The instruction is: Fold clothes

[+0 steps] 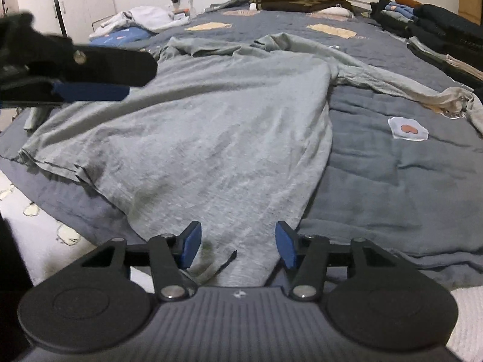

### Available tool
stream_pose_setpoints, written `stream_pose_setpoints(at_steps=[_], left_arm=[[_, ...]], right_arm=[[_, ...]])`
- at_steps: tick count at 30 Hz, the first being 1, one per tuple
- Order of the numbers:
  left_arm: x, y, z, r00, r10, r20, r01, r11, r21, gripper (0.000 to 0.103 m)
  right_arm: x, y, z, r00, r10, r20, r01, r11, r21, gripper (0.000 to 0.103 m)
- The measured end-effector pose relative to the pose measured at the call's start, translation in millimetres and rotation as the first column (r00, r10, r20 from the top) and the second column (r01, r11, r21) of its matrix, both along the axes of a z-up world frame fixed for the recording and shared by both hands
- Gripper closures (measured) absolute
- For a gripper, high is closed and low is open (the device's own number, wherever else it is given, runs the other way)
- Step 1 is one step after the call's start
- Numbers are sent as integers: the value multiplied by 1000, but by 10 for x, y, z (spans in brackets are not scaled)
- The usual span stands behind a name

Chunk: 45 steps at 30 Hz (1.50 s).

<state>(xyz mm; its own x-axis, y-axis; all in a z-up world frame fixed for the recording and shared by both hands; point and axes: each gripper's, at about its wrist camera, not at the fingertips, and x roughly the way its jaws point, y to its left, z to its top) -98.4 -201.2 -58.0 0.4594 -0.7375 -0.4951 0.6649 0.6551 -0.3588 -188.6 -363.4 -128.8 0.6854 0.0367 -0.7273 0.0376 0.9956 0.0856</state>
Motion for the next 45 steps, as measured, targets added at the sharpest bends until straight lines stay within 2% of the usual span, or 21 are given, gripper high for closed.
stream_pose_setpoints(at_steps=[3, 7, 9, 12, 17, 22, 26, 29, 32, 35, 36, 37, 39, 41, 45], left_arm=[[-3, -11, -4, 1000, -1, 0, 1, 1000, 0, 41], [9, -15, -9, 1000, 2, -5, -2, 1000, -1, 41], [12, -17, -9, 1000, 3, -8, -3, 1000, -2, 41], [19, -22, -11, 1000, 5, -10, -5, 1000, -2, 41], [29, -14, -11, 1000, 12, -13, -12, 1000, -5, 41], [51, -7, -8, 1000, 20, -17, -20, 1000, -8, 41], [62, -7, -9, 1000, 20, -20, -20, 1000, -6, 41], [69, 7, -13, 1000, 19, -19, -19, 1000, -4, 41], [75, 8, -18, 1000, 20, -23, -20, 1000, 0, 41], [73, -3, -20, 1000, 14, -22, -14, 1000, 5, 41], [72, -8, -21, 1000, 12, -22, -11, 1000, 6, 41], [71, -12, -21, 1000, 9, -21, -9, 1000, 8, 41], [66, -26, -27, 1000, 8, -19, -8, 1000, 10, 41], [60, -18, -32, 1000, 13, -17, -12, 1000, 16, 41], [66, 15, -36, 1000, 27, -14, -26, 999, 26, 41]], right_arm=[[43, 7, -56, 1000, -12, -19, 11, 1000, -13, 59], [40, -27, -104, 999, -28, -33, 28, 999, -26, 85], [27, -53, -98, 999, -31, -34, 31, 999, -8, 94], [-6, -109, -62, 999, -48, -21, 49, 998, 35, 99], [-154, -330, 90, 991, -128, 23, 122, 975, 184, 100], [-380, -534, 300, 977, -201, 69, 176, 949, 261, 100], [-492, -787, 310, 962, -269, 41, 245, 921, 303, 100], [-563, -1006, 303, 943, -331, 29, 299, 884, 358, 100], [-612, -1159, 361, 932, -360, 29, 328, 878, 349, 100], [-607, -1296, 329, 941, -336, -36, 320, 853, 413, 100], [-585, -1287, 305, 946, -319, -59, 313, 851, 422, 98], [-555, -1243, 292, 950, -305, -72, 308, 866, 395, 98], [-525, -1141, 288, 954, -291, -76, 299, 892, 339, 96], [-551, -1126, 281, 954, -295, -62, 297, 885, 358, 93], [-544, -1109, 228, 950, -303, -74, 310, 891, 331, 71]])
